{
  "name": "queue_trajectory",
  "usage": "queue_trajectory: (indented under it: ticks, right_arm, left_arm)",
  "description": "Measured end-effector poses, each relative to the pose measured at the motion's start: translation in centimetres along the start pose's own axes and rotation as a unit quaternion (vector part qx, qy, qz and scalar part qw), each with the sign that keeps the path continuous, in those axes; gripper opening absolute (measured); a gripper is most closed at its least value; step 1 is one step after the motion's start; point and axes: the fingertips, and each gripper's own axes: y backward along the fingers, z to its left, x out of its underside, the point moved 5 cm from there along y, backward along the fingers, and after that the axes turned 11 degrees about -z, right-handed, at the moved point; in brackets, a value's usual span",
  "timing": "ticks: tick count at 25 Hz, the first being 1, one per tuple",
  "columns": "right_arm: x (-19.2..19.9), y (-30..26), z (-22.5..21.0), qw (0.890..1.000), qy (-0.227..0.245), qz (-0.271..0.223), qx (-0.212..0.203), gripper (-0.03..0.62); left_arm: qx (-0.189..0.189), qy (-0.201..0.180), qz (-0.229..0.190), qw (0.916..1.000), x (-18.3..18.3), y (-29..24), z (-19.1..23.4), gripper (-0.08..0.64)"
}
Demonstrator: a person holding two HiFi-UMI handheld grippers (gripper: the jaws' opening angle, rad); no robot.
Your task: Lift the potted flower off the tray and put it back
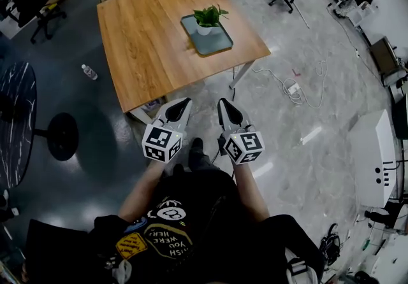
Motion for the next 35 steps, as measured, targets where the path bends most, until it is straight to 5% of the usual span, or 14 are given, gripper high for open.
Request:
queue_trajectory:
  ticks: [10,19,25,32,35]
  right_arm:
    - [0.0,-9.1,-10.1,1.0,-0.009,0.002,-0.021,0.002]
    - [2.6,-18.4,-14.6,0.999,-0.017,0.033,-0.036,0.003]
    - [6.2,-27.4,-17.7,0.997,-0.002,0.064,-0.036,0.003]
    - [12.2,-36.8,-22.0,0.997,0.053,0.043,-0.028,0.003]
    - [17.3,-40.1,-24.8,0.996,0.031,0.078,-0.009,0.103]
  left_arm:
    - [-0.01,-0.043,-0.007,0.999,-0.2,-12.9,3.5,0.0]
    - [-0.011,-0.031,0.011,0.9994,2.4,-20.8,10.9,-0.002]
    - [-0.01,-0.036,0.009,0.9992,3.1,-27.0,18.6,-0.001]
    - [0.009,-0.058,0.011,0.9982,6.7,-34.3,27.4,-0.001]
    - [-0.003,-0.043,0.02,0.9989,9.0,-36.0,29.9,0.0]
